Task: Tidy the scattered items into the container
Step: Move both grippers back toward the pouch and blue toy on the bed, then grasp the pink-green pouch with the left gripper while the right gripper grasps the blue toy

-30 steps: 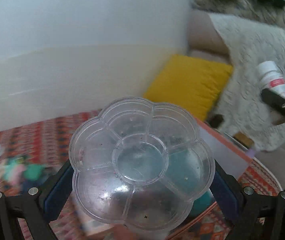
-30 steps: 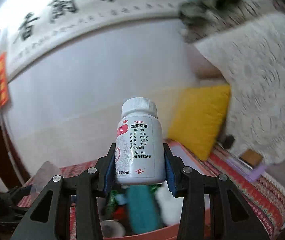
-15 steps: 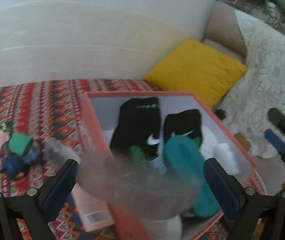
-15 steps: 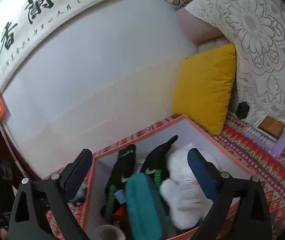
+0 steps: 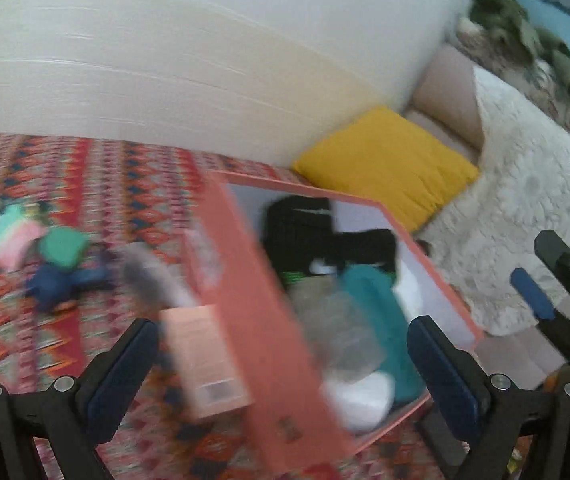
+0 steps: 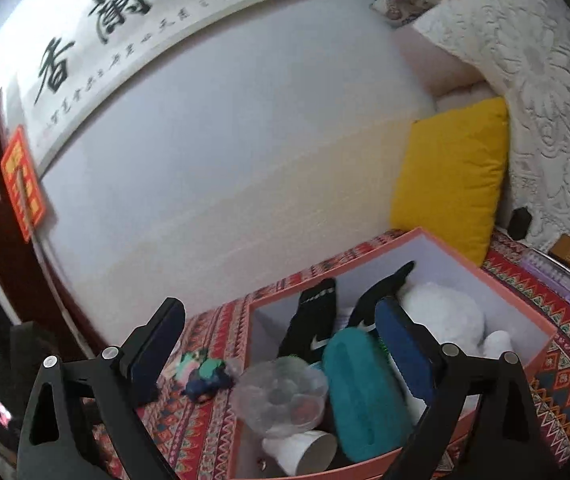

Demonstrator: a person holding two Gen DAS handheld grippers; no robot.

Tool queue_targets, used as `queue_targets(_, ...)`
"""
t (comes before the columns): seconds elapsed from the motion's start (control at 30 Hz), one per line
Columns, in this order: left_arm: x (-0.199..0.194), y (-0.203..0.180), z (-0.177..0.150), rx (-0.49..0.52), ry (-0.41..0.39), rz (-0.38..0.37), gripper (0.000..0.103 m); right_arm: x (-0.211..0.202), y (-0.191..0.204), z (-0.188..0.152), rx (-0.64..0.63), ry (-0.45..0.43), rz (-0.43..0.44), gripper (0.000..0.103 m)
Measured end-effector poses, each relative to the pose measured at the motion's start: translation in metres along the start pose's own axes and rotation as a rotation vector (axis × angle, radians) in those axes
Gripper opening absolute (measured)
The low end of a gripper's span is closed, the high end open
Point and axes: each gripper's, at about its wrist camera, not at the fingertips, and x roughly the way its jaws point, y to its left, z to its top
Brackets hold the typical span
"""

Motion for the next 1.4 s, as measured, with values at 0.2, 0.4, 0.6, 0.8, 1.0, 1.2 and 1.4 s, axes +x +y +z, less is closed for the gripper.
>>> queue_targets(0.2, -0.018, 0.076, -0.047, -0.028, 0.042, 0.229, 0.102, 0.026, 0.054, -0.024, -0.086, 0.126, 0.121, 0.098)
queue_targets(0.4, -0.025, 0.16, -0.064, -0.208, 0.051, 0.324, 0.102, 0.069, 0.148, -0.089, -0.311, 0.32, 0.179, 0.098)
queue_targets(0.6, -0.004, 0.211, -0.018, -0.223, 0.036, 0.353, 0.102, 0.121, 0.193, -0.151, -0.443, 0.441, 0.145, 0.098)
queue_targets(0.8, 0.067, 0.22, 0.038, 0.042, 0.092, 0.384, 0.102, 0.152, 0.178, -0.174, -0.407, 0.519, 0.121, 0.098)
queue_targets(1.0, 0.154, 0.236, 0.062, 0.223, 0.183, 0.423, 0.102, 0.171, 0.168, -0.181, -0.43, 0.551, 0.113, 0.098)
queue_targets(1.2, 0.182, 0.246, 0.068, 0.207, 0.212, 0.339, 0.087, 0.172, 0.17, -0.183, -0.499, 0.54, 0.108, 0.098)
queue_targets(1.4, 0.143, 0.229, 0.04, 0.213, 0.218, 0.379, 0.082, 0.172, 0.164, -0.184, -0.465, 0.56, 0.134, 0.098)
